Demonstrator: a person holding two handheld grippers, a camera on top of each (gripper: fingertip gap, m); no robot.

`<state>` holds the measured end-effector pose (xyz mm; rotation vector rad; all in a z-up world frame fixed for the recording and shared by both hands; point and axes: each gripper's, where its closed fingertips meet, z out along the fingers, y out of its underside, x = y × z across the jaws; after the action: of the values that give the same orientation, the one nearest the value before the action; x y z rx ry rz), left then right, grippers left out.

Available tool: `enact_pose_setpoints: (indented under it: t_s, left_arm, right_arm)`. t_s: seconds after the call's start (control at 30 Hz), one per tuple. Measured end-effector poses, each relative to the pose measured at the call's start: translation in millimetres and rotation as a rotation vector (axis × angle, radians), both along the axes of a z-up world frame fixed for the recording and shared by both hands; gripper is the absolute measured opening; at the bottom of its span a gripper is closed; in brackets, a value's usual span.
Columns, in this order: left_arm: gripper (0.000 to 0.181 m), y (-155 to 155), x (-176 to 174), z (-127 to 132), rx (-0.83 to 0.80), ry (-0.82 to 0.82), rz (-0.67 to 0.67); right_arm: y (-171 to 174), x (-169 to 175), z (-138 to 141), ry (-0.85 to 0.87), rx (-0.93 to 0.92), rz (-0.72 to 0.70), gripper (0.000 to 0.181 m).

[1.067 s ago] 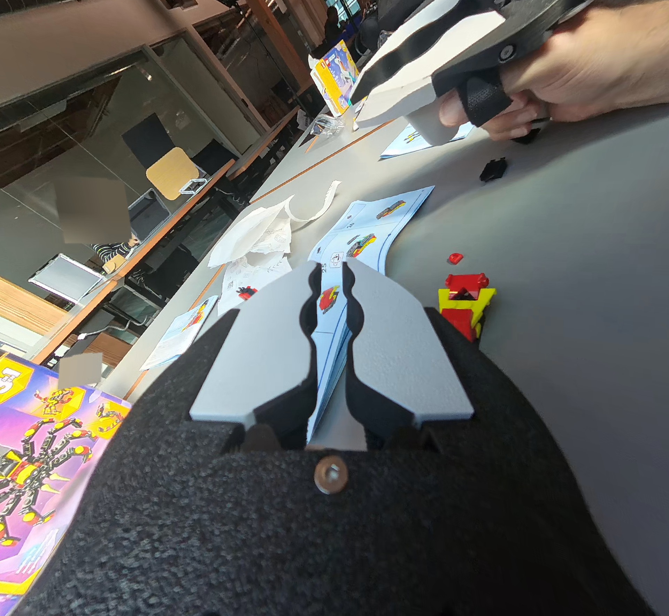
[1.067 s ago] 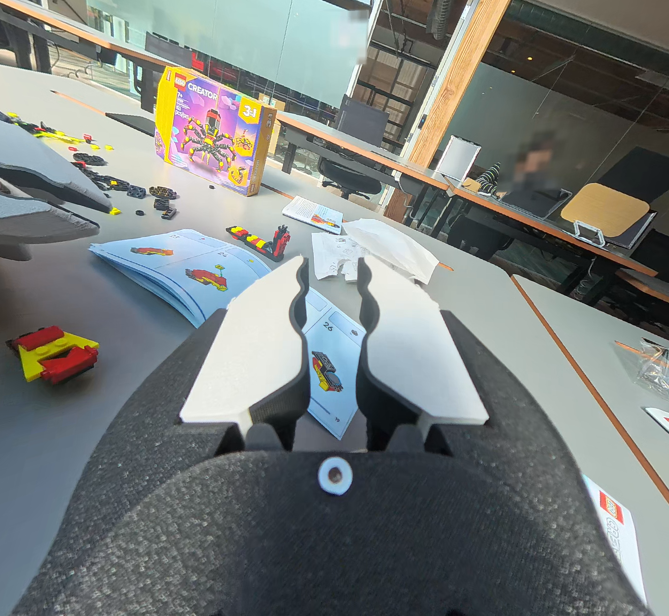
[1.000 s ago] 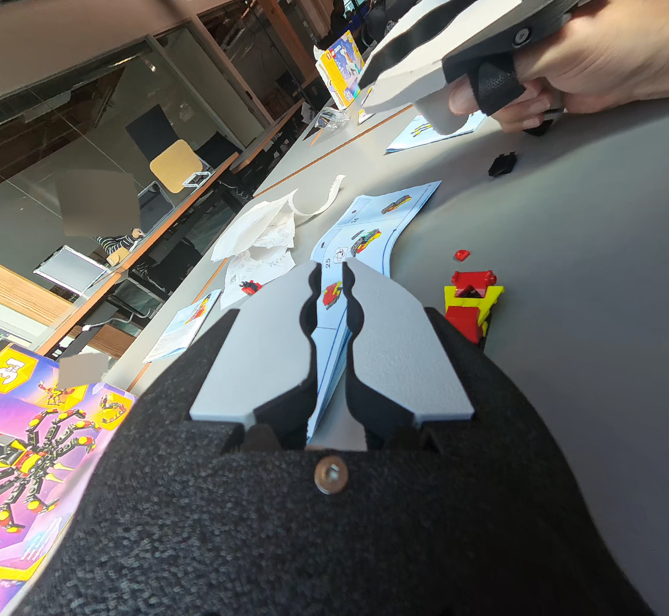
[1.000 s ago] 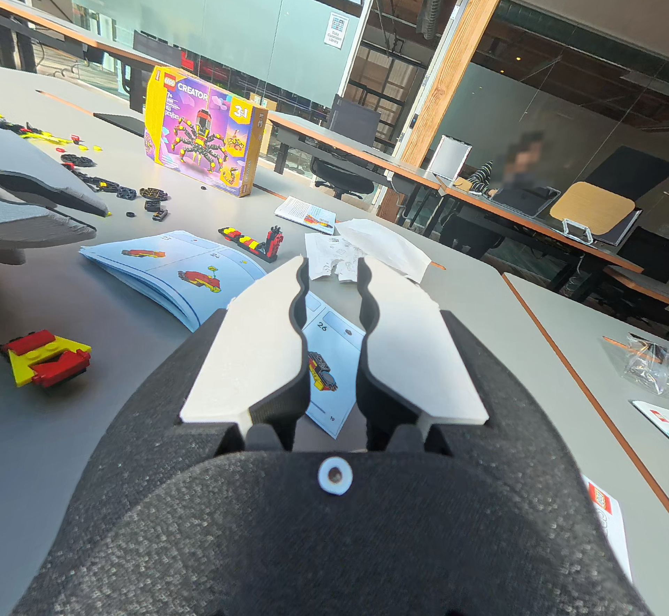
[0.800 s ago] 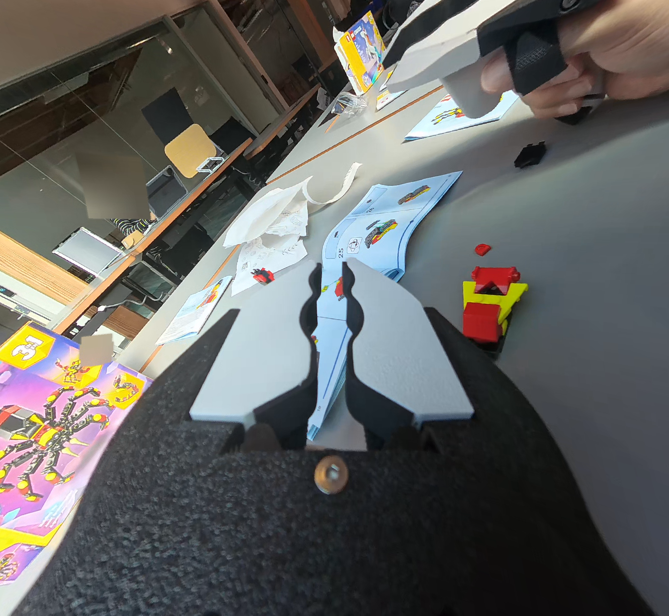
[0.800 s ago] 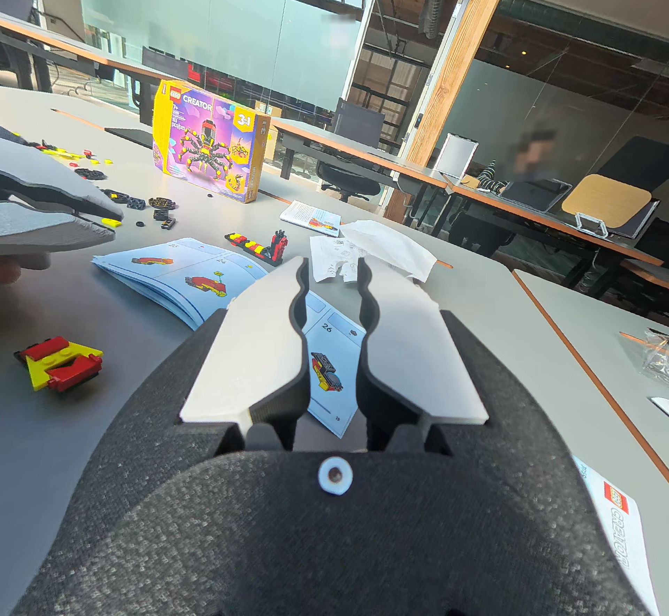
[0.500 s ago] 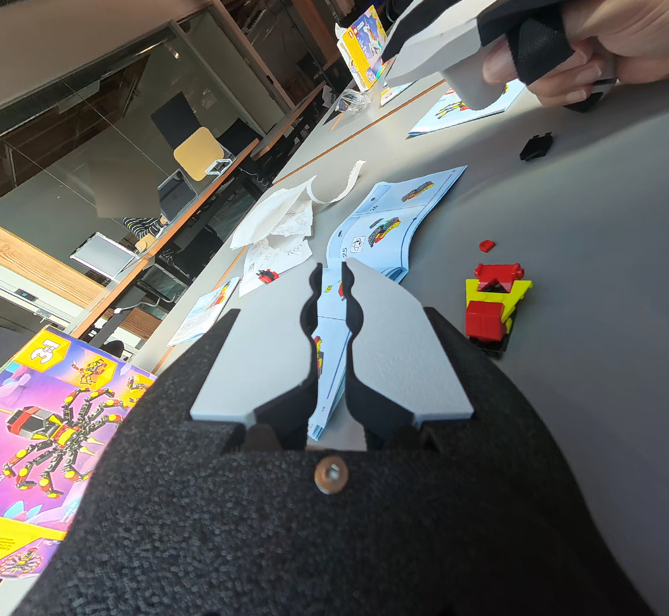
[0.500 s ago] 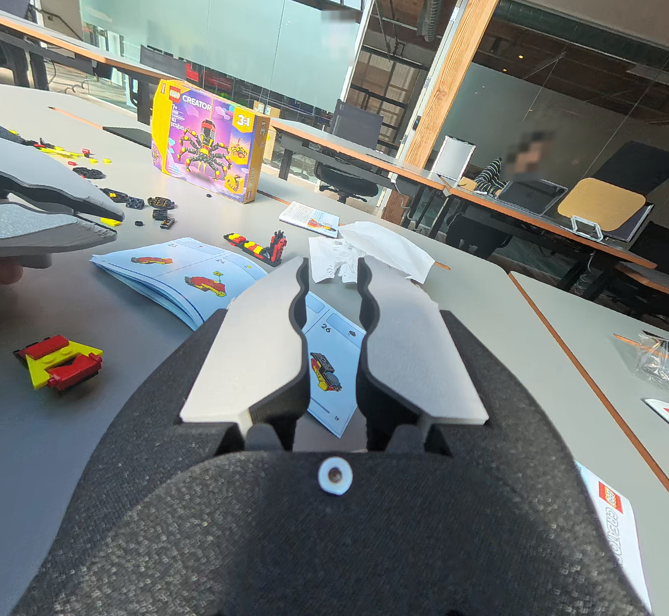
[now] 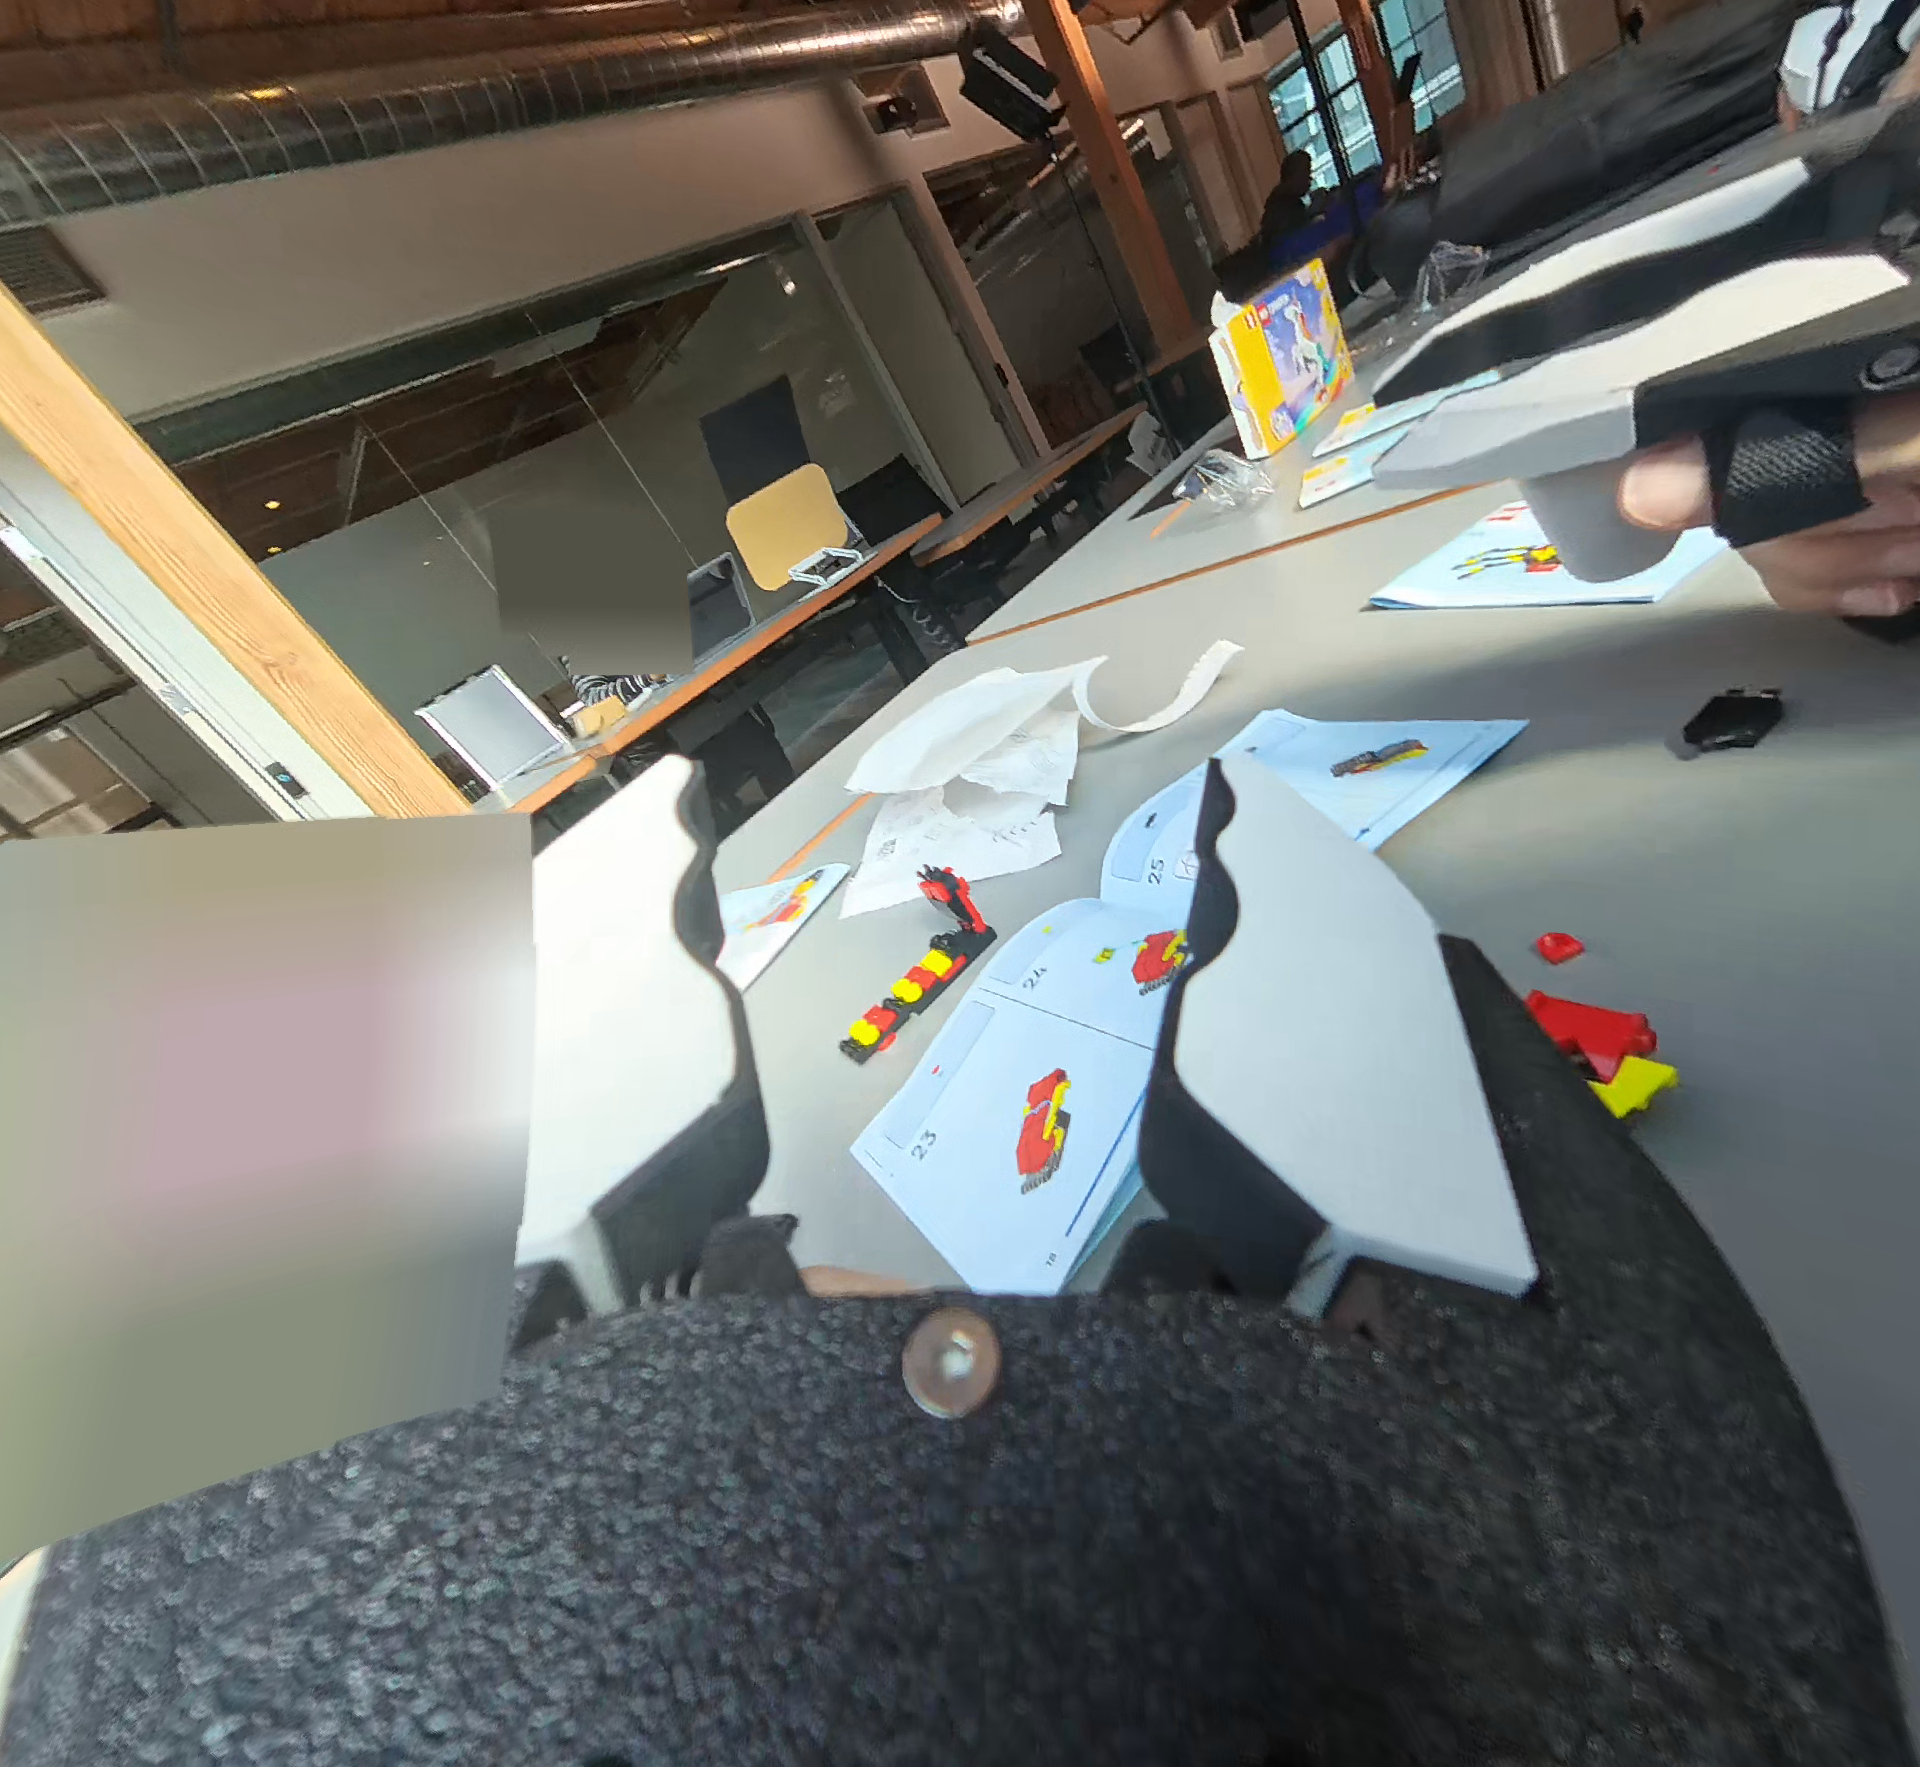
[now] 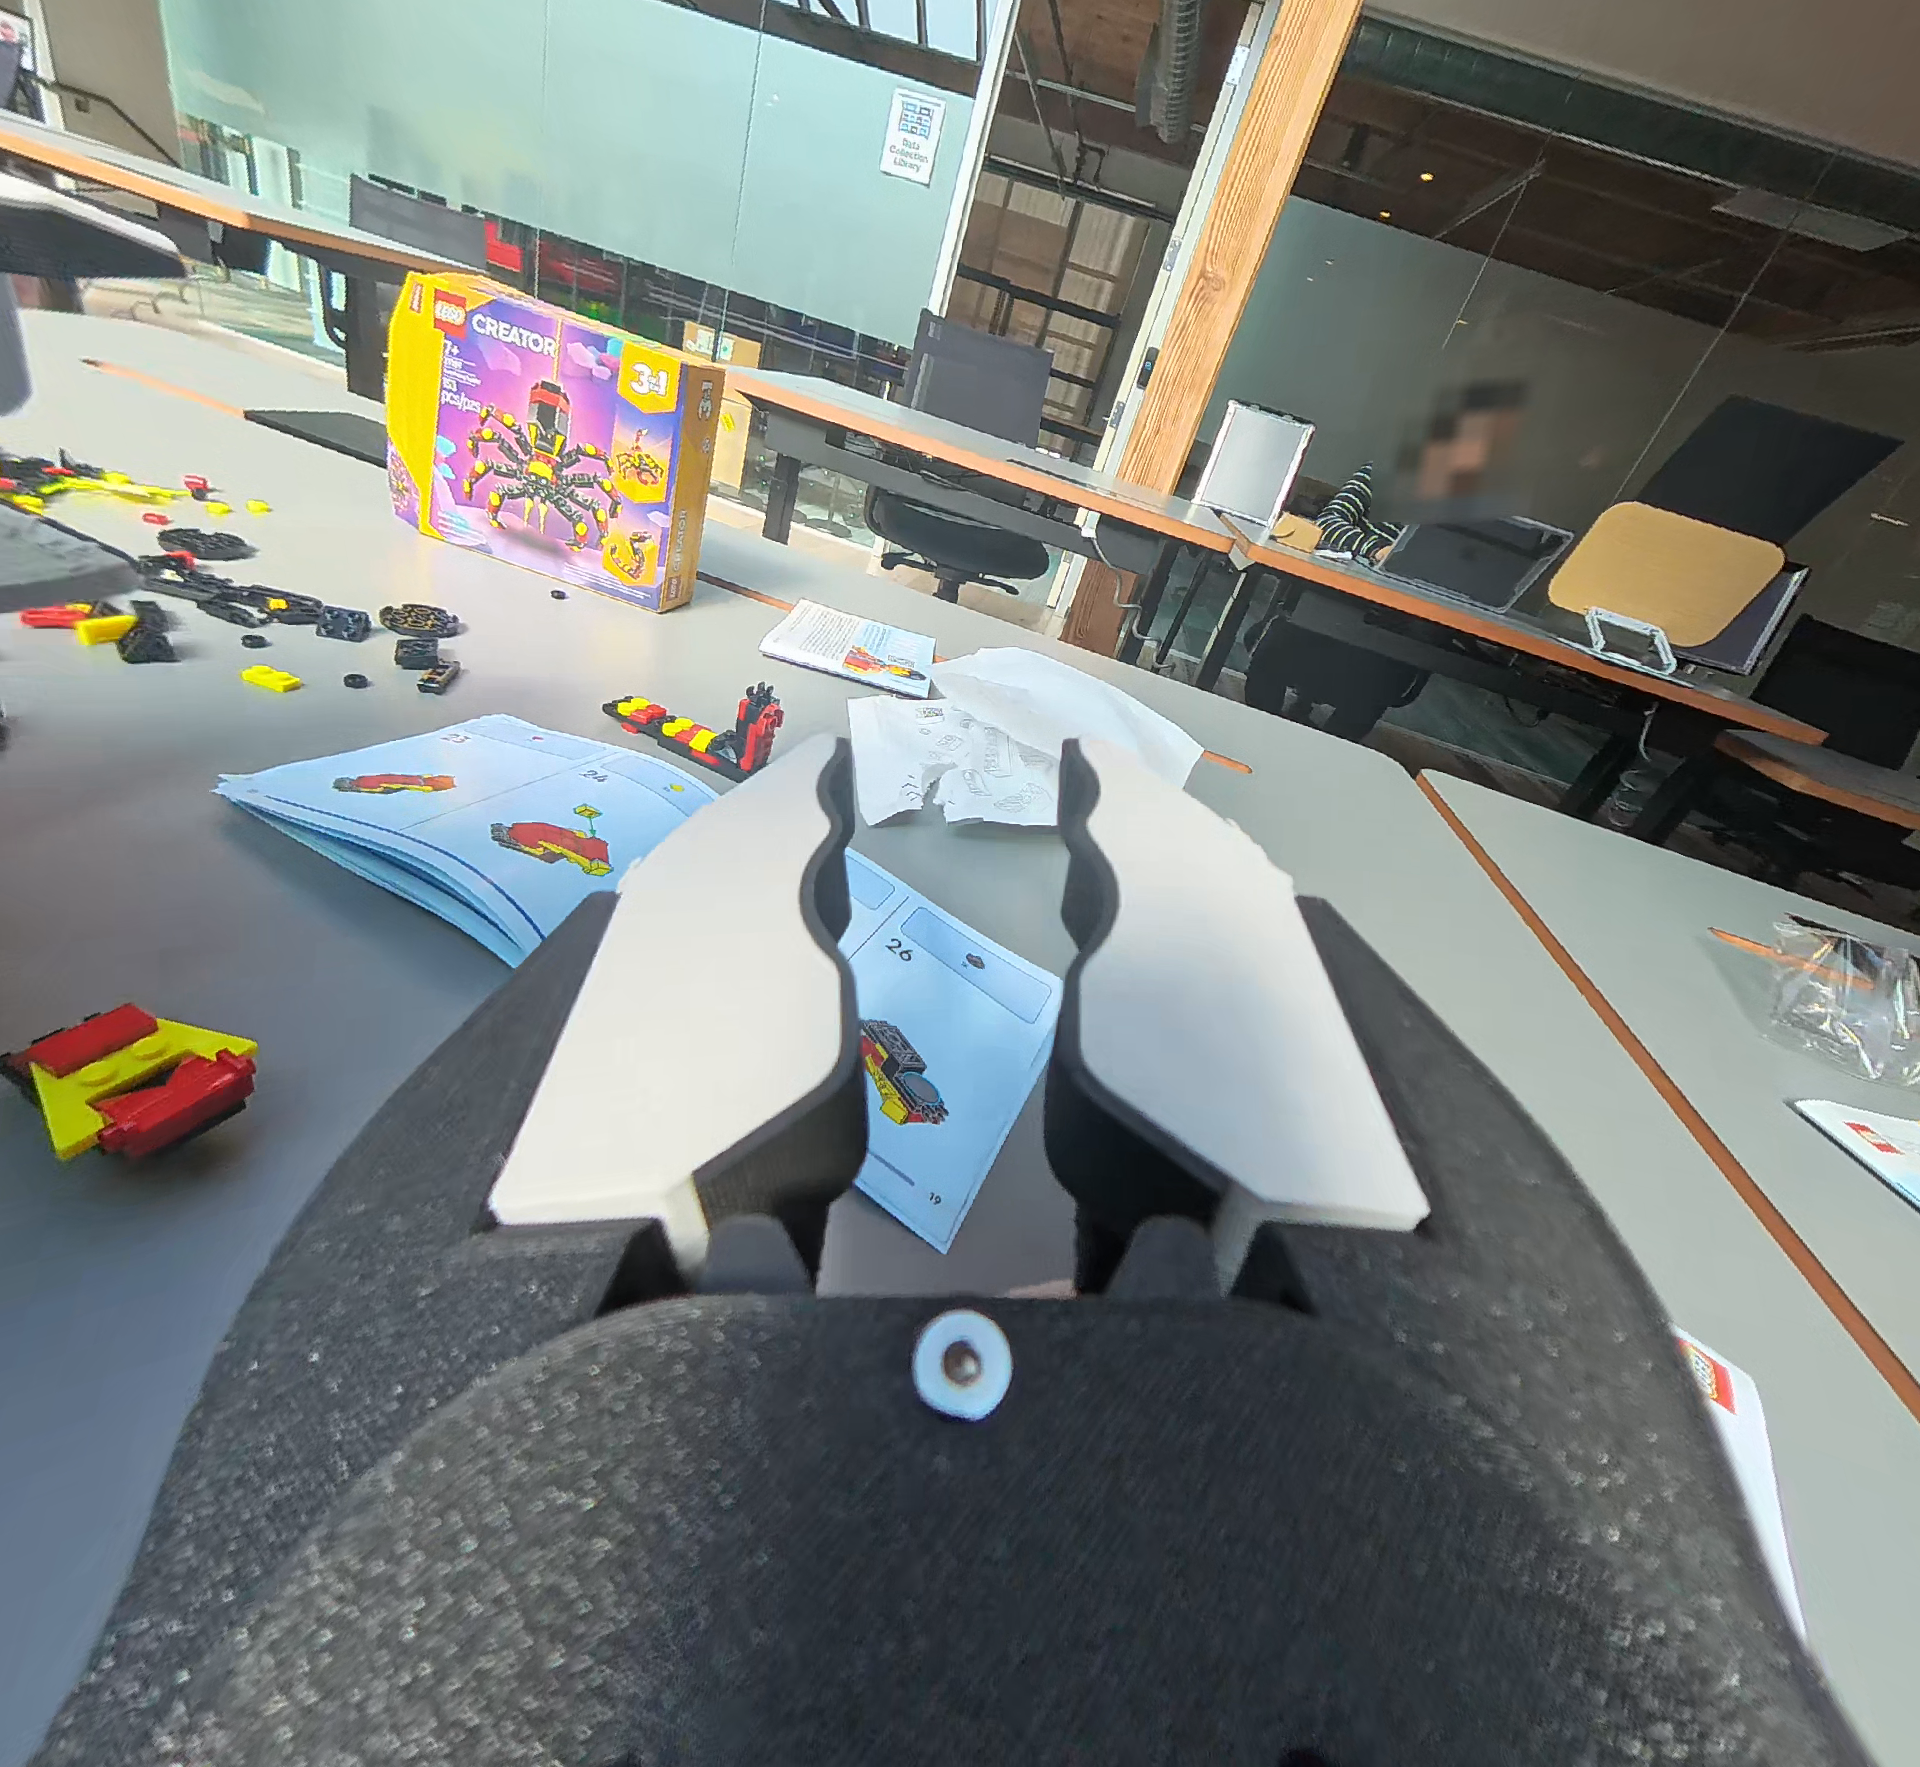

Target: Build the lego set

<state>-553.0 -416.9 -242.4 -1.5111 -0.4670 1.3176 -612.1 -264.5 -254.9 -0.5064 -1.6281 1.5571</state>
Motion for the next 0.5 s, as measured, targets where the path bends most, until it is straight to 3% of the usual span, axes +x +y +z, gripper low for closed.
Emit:
enact_pose_setpoints:
  t_s: [0.07,0.17,0.27,0.43,0.5]
  left_arm:
    - [0.079,-10,10,22,0.016,0.079,0.043]
    - [0.049,-31,37,54,0.079,0.16,0.093]
    - [0.045,-54,70,67,0.129,0.197,0.135]
    - [0.055,-95,128,40,0.18,0.029,0.213]
    - [0.049,-113,156,28,0.164,0.021,0.26]
  right_arm:
    - [2,0,3,-0.002,-0.022,-0.007,0.039]
    - [-7,14,19,0.028,-0.047,0.034,0.032]
    - [-39,37,39,0.03,-0.018,0.127,0.028]
    - [-120,63,67,-0.03,0.072,0.382,0.023]
    - [-162,64,67,-0.074,0.169,0.486,0.022]
